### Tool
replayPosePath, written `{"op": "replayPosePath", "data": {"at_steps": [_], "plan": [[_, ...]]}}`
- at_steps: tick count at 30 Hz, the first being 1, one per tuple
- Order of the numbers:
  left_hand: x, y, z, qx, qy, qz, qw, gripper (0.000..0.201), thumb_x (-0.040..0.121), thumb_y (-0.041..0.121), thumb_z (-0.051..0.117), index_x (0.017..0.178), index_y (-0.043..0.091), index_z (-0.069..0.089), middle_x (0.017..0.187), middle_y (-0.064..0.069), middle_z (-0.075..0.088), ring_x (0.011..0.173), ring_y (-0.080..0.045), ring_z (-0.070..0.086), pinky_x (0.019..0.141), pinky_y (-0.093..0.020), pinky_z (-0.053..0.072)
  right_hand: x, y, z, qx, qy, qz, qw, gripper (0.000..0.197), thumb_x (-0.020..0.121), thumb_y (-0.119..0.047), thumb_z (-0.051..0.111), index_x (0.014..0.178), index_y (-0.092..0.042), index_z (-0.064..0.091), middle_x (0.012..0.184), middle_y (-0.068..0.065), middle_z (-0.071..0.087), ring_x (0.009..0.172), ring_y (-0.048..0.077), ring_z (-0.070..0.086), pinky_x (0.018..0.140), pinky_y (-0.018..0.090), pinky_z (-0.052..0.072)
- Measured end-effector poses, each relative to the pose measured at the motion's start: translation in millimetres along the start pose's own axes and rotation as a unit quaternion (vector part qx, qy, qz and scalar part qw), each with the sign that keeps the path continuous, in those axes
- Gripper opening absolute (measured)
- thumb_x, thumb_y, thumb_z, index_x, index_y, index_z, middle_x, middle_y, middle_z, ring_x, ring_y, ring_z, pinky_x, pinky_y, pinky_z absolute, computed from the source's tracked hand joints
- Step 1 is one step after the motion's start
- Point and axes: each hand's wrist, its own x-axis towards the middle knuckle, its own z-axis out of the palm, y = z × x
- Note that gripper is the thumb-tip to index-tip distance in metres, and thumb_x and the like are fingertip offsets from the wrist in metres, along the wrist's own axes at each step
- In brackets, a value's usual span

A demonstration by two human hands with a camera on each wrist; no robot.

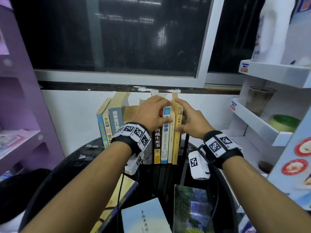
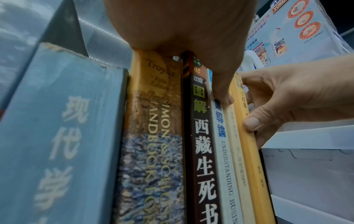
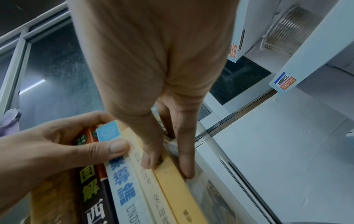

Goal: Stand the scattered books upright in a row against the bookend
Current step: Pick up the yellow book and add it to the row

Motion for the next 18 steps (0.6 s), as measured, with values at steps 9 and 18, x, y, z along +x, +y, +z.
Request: {"op": "replayPosePath", "data": {"at_steps": [9,18], "plan": [[-1.5,-2.0,-0.7,0.000,0.008,0.019,1.000,0.047,0.079,0.050,0.067,0.119,0.029,0.056,0.123,0.009,0.054,0.116,-0.009,0.047,0.086,-0.023,0.033,5.5,7.7,-1.5,0.010,0.010,-0.010,1.000,0.095,0.076,0.009,0.073,0.146,-0.036,0.027,0.120,0.007,0.064,0.091,0.020,0.071,0.074,0.045,0.060],[-2.0,-1.3,-1.2,0.004,0.007,0.012,1.000,0.048,0.079,0.049,0.068,0.120,0.029,0.056,0.124,0.010,0.054,0.117,-0.008,0.047,0.087,-0.023,0.034,9.4,5.2,1.9,0.032,0.018,-0.002,0.999,0.093,0.076,0.009,0.073,0.145,-0.035,0.029,0.124,0.005,0.062,0.100,0.020,0.069,0.075,0.044,0.061]]}}
